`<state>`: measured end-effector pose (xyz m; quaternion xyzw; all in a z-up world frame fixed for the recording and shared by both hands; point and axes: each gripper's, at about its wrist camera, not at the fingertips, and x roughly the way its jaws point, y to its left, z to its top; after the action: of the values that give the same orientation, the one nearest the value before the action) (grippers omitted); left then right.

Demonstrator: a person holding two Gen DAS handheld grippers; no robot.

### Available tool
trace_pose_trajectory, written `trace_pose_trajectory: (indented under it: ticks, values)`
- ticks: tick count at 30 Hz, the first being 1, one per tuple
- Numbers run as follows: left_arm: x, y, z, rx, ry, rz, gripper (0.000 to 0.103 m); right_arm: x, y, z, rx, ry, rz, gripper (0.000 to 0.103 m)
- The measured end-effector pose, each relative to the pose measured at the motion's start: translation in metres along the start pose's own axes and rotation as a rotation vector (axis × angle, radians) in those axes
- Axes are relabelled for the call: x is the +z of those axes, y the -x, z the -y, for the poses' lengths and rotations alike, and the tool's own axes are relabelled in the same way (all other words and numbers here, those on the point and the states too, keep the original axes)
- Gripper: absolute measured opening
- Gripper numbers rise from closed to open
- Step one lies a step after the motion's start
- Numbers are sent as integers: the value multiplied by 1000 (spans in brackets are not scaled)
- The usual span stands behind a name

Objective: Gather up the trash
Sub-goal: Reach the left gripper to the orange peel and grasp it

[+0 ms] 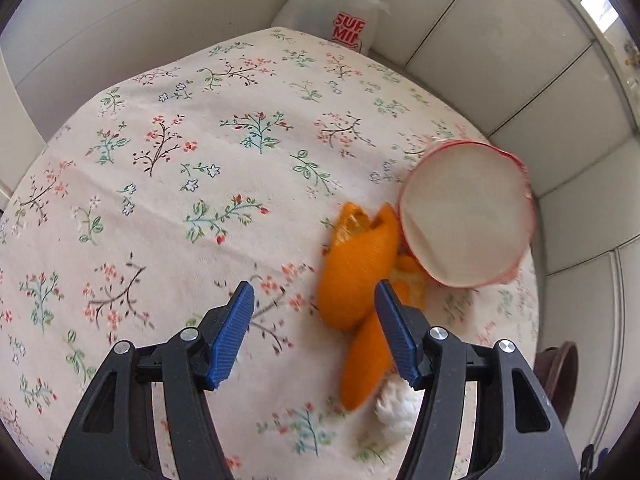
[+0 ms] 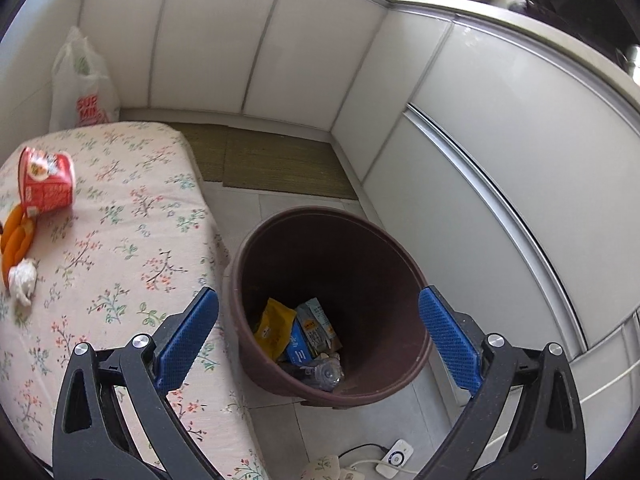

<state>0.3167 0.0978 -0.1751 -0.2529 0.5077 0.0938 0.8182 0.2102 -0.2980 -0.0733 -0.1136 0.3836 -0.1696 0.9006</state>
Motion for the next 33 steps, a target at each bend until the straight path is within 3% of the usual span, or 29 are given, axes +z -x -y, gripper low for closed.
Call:
trace_pose_trajectory:
  ticks: [5,8,14,16,20,27,33]
  values:
    - [9,-12,8,-45,-14,-2,59,2,-2,-26,32,55,-9,96]
    - [11,-20,18,-49,-58,-7,52,1,-2,-40,58,79,-14,96]
    - [10,-19,19,-84,-95,-28,26,2,1,-65,95,117,-16,96]
    - [10,-7,12,-98,-92,-17,20,4,2,-73,141,101,-24,96]
    - [9,29,-3,-115,-89,32,19,8,9,-92,268,59,-40,96]
    - [-1,125,-19,-150,-109,205,18,11,6,-149,494,-20,-125,96]
    - [-22,182,-31,-171,-150,311,19,7,1,-209,572,8,-166,95]
